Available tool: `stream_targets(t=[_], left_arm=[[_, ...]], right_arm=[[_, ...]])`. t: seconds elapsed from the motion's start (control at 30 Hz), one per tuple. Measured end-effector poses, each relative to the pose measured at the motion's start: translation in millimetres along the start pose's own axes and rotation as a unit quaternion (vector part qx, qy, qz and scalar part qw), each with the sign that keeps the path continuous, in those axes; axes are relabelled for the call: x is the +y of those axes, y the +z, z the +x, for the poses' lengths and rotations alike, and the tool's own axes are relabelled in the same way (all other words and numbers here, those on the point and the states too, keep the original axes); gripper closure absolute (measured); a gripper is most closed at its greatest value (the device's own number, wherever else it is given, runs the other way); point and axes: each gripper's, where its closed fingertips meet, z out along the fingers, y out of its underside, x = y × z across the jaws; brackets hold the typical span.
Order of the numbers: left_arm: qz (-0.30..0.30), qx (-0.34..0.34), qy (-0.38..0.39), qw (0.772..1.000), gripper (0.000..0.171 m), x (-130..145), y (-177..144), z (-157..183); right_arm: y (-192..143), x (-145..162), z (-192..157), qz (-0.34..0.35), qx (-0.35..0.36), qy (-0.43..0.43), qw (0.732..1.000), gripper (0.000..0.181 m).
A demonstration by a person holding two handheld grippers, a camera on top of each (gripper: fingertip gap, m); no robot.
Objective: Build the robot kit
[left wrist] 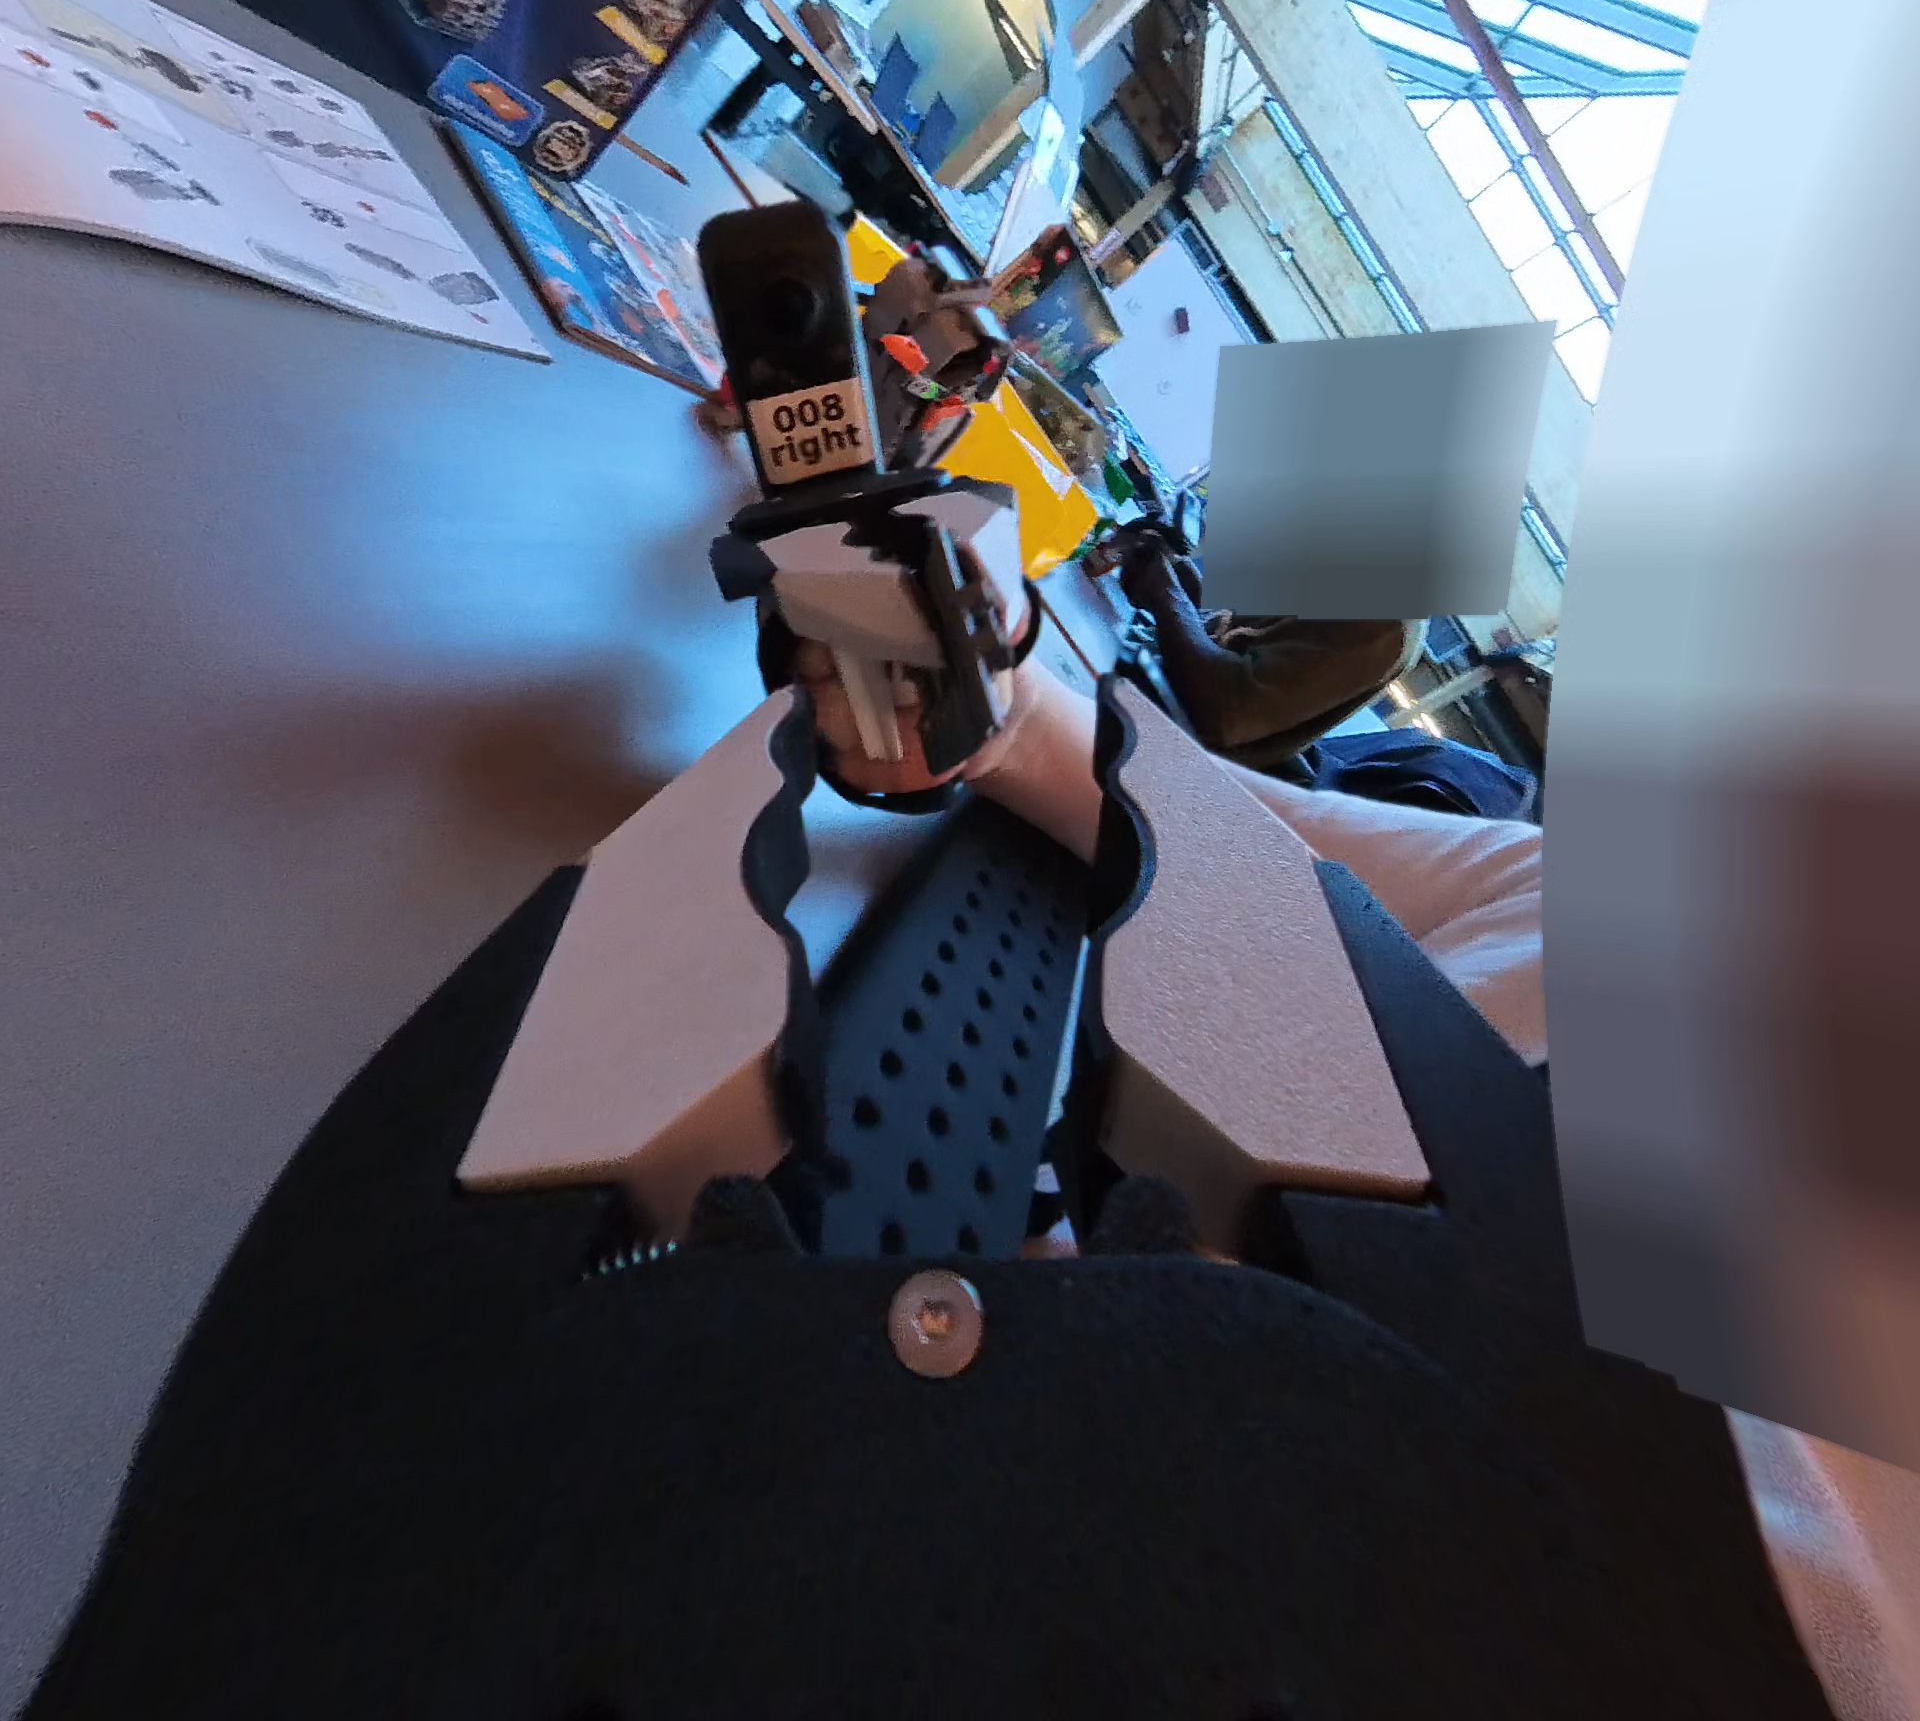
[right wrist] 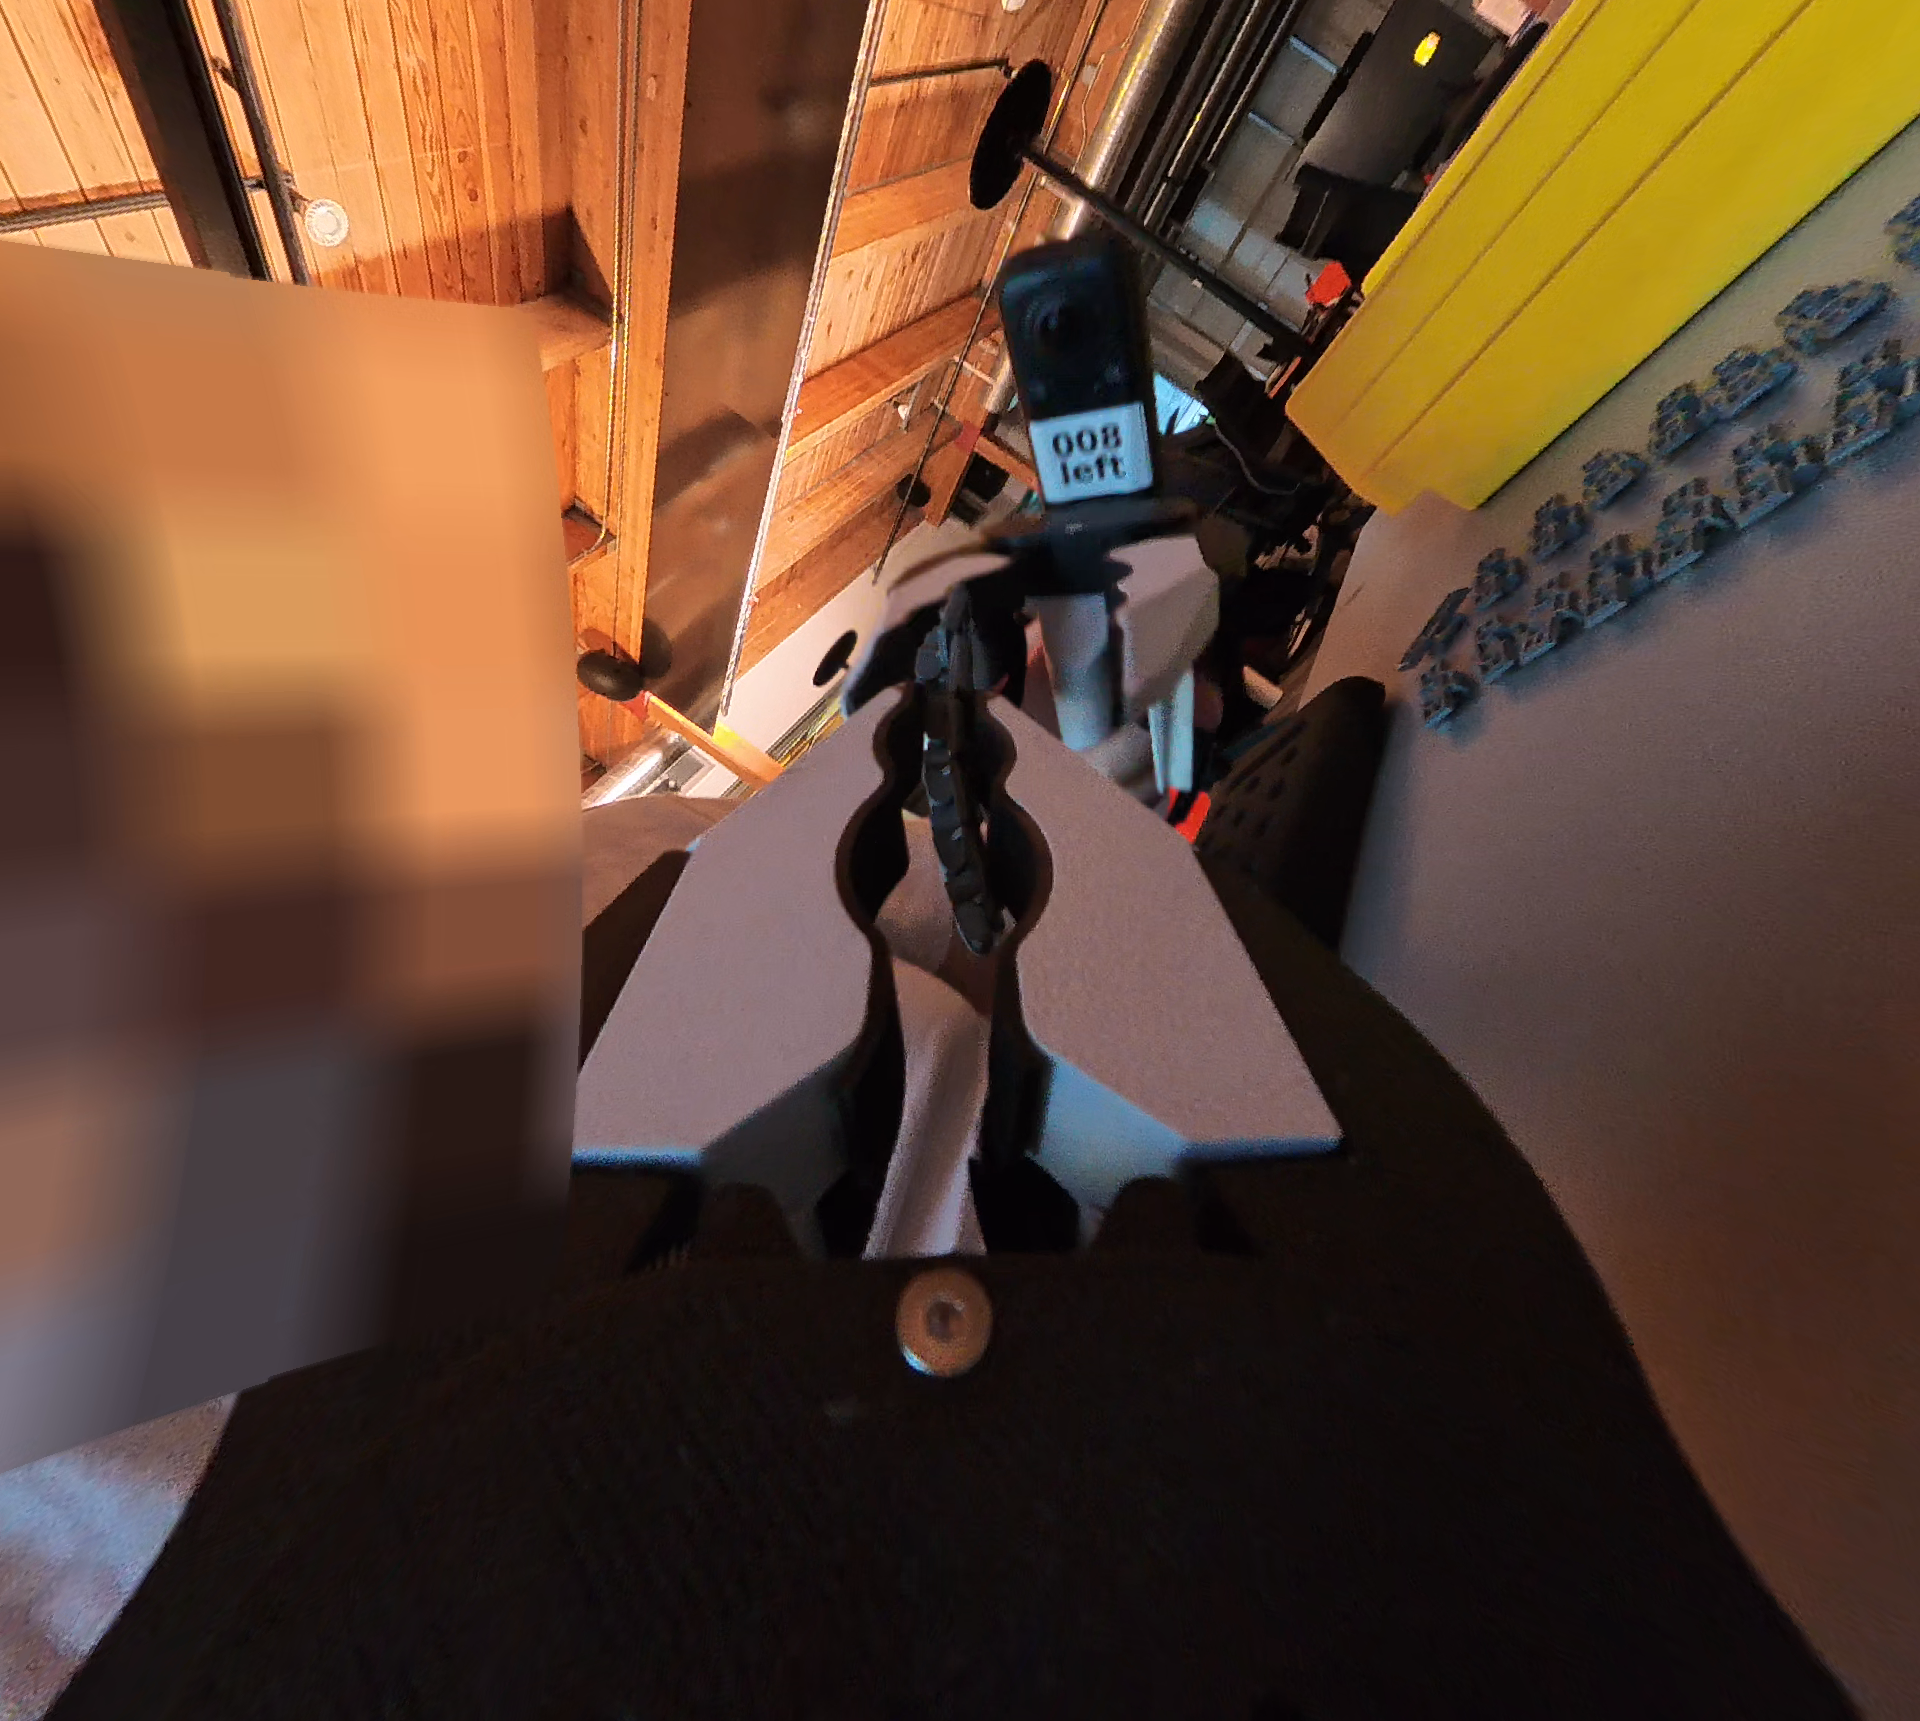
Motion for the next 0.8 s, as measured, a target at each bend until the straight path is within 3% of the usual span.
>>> stream_targets(t=[0.17,0.4,0.6,0.73,0.8], left_arm=[[0.035,0.013,-0.018,0.999,0.131,8,9,0],[0.108,-0.011,0.015,0.994,0.140,-14,0,-7],[0.107,-0.004,0.002,0.994,0.139,-16,4,-10],[0.105,-0.004,0.011,0.994,0.160,-16,5,-9],[0.104,-0.007,0.010,0.995,0.160,-16,5,-10]], right_arm=[[-4,-12,-1,0.053,-0.008,0.007,0.999,0.176],[-5,-14,4,0.070,-0.004,0.012,0.997,0.176],[-4,-13,7,0.066,0.017,-0.012,0.998,0.176],[-3,-11,10,0.061,0.026,-0.021,0.998,0.177],[-3,-11,11,0.060,0.027,-0.019,0.998,0.177]])
